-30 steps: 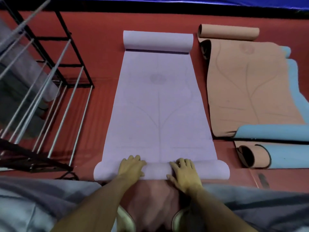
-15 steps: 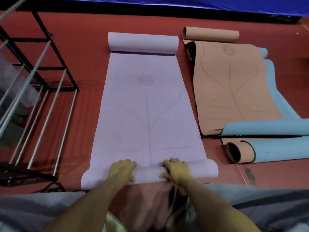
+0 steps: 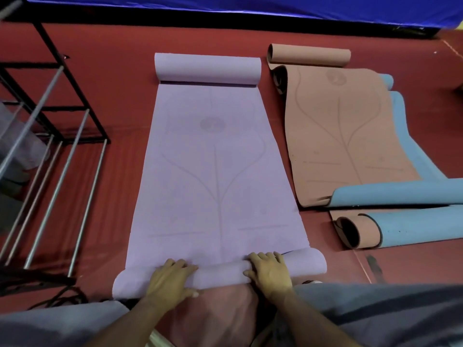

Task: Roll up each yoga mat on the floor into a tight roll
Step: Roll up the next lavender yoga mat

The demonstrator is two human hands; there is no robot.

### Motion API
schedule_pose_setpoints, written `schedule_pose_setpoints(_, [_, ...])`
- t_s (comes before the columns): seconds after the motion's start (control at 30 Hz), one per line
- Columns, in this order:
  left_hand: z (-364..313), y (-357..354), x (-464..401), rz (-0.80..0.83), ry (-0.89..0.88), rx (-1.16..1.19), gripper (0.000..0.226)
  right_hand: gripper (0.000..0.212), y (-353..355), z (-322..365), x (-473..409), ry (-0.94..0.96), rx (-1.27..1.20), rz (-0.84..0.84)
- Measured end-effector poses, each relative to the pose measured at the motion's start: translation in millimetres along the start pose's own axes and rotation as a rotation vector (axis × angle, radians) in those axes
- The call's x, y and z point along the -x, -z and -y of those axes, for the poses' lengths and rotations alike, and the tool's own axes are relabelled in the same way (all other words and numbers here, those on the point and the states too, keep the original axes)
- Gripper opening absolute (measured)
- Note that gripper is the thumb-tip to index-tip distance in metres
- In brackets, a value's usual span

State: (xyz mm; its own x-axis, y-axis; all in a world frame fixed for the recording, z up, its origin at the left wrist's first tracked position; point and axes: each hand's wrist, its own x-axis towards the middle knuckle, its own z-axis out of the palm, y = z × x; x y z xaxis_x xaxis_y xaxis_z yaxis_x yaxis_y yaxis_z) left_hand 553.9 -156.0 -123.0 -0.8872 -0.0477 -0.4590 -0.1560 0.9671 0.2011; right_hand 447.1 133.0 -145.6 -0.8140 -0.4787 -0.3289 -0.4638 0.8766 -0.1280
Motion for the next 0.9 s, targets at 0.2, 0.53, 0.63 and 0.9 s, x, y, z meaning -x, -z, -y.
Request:
schedule_pose_setpoints(0.2, [-7, 19, -6, 0.035, 0.067, 0.025, 0.047, 0.047, 5, -7, 2, 0.02, 0.085, 0.059])
schedule_pose_setpoints(0.53, [1, 3, 4, 0.145, 0.116, 0.045, 0.043, 0.082, -7, -1, 17, -0.054, 0.029, 0.098])
schedule_pose_setpoints(0.63, [3, 3, 1, 0.15, 0.112, 0.105, 0.041, 0.082, -7, 0, 17, -0.058, 0.012, 0.129])
schedule_pose_setpoints(0.9, [16, -3, -2, 0.235, 0.08, 0.159, 0.042, 0.04, 0, 6, 18, -0.107, -0.068, 0.198])
